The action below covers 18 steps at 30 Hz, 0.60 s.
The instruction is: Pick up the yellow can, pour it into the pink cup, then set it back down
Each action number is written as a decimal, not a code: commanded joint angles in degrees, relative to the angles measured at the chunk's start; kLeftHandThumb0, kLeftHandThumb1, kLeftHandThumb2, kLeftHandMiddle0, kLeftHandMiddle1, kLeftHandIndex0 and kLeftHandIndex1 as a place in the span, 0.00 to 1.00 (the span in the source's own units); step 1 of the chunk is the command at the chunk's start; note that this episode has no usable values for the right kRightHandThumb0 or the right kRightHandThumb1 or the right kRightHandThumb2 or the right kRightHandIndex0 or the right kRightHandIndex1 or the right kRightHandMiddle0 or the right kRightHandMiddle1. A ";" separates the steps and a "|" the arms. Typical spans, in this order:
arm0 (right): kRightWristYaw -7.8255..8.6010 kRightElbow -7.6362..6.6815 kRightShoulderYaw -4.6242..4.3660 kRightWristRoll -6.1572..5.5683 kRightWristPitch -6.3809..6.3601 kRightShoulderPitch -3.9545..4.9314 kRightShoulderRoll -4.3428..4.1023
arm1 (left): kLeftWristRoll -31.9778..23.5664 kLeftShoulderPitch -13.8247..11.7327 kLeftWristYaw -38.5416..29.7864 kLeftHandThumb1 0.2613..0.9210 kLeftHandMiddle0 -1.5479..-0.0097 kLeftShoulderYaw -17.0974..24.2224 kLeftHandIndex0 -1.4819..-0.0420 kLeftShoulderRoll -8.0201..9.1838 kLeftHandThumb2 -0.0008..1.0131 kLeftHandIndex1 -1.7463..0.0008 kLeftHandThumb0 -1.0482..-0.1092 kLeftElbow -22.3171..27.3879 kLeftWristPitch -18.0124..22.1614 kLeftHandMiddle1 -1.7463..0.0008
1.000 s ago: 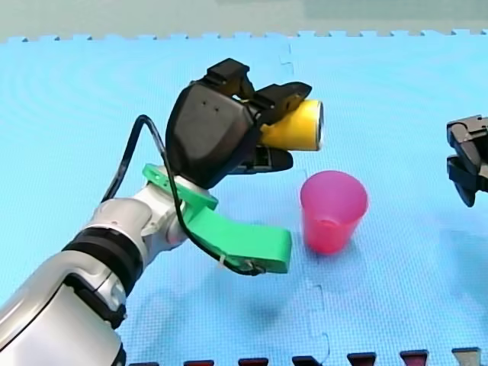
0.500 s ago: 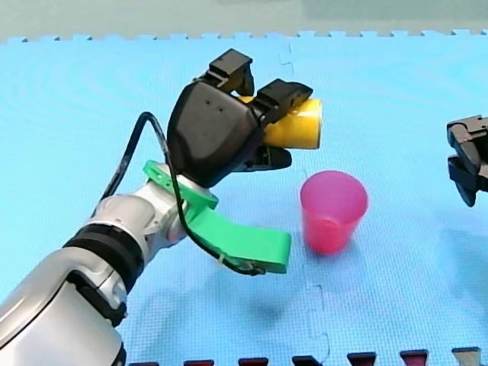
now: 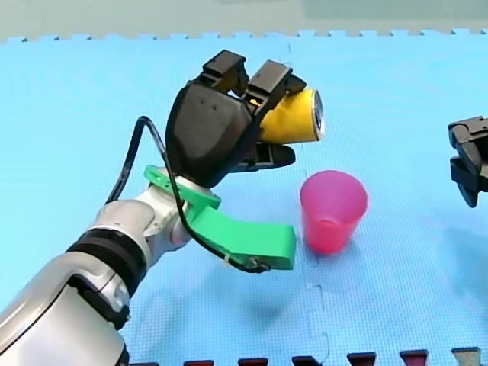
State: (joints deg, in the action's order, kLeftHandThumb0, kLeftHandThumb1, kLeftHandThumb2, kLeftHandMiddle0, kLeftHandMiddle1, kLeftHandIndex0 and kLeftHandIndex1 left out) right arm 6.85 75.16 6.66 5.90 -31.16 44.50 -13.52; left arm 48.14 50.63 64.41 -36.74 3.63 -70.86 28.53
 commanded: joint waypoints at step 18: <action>1.76 0.52 2.09 -1.53 -0.45 0.42 -0.88 | -13.35 -5.69 -3.64 0.84 0.20 12.41 0.23 -3.16 0.00 1.00 0.69 -0.45 9.38 0.96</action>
State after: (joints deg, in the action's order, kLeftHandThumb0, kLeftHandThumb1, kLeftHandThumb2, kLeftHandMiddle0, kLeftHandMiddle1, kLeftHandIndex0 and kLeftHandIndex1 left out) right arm 8.52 75.69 8.55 4.63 -31.41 44.73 -14.10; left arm 35.49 45.08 61.01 -25.10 0.44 -71.64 37.37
